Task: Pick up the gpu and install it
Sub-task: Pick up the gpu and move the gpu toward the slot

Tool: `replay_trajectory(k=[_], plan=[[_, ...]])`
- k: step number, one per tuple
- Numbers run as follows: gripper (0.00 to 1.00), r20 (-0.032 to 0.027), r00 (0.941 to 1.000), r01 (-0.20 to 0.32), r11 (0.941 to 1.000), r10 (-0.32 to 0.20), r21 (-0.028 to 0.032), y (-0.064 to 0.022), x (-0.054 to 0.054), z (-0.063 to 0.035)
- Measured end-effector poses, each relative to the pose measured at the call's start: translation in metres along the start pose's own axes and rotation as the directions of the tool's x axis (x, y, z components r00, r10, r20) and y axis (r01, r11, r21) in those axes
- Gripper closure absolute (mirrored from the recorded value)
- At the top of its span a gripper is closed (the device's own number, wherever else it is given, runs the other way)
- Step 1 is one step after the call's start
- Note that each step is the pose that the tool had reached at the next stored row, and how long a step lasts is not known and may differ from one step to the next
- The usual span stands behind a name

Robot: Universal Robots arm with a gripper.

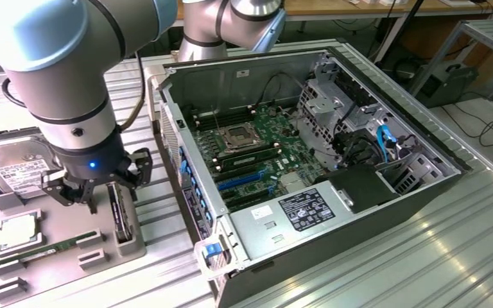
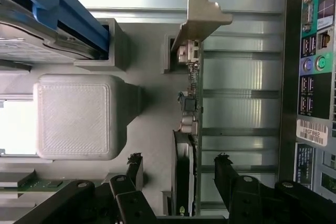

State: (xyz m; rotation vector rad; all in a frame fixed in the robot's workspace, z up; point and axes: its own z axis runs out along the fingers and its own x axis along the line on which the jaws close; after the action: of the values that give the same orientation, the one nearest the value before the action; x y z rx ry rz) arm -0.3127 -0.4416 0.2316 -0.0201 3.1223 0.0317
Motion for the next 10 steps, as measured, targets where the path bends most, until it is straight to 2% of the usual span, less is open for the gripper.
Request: replay_trajectory(k=[3,6,7,8,9,10], plan=[[0.34,0.0002,1.0000,-0.008,1.0000,0.008,0.0002,-0.0005,0.0002,0.0060],[0.34,0.0001,1.0000,-0.010,1.0000,0.010,0.0005,-0.0006,0.0002,0.0063],[0.35,0.0002,1.0000,-0.010,1.0000,0.010,0.0004,-0.0006,0.0002,0.0063],[0.42,0.0003,1.0000,-0.010,1.0000,0.010,0.0003,-0.0006,0.0001,0.0063],[0.42,0.0003,1.0000,-0.010,1.0000,0.010,0.0003,-0.0006,0.0001,0.0065],[0.49,0.0004,1.0000,-0.010,1.0000,0.010,0.0002,-0.0007,0.0002,0.0067]])
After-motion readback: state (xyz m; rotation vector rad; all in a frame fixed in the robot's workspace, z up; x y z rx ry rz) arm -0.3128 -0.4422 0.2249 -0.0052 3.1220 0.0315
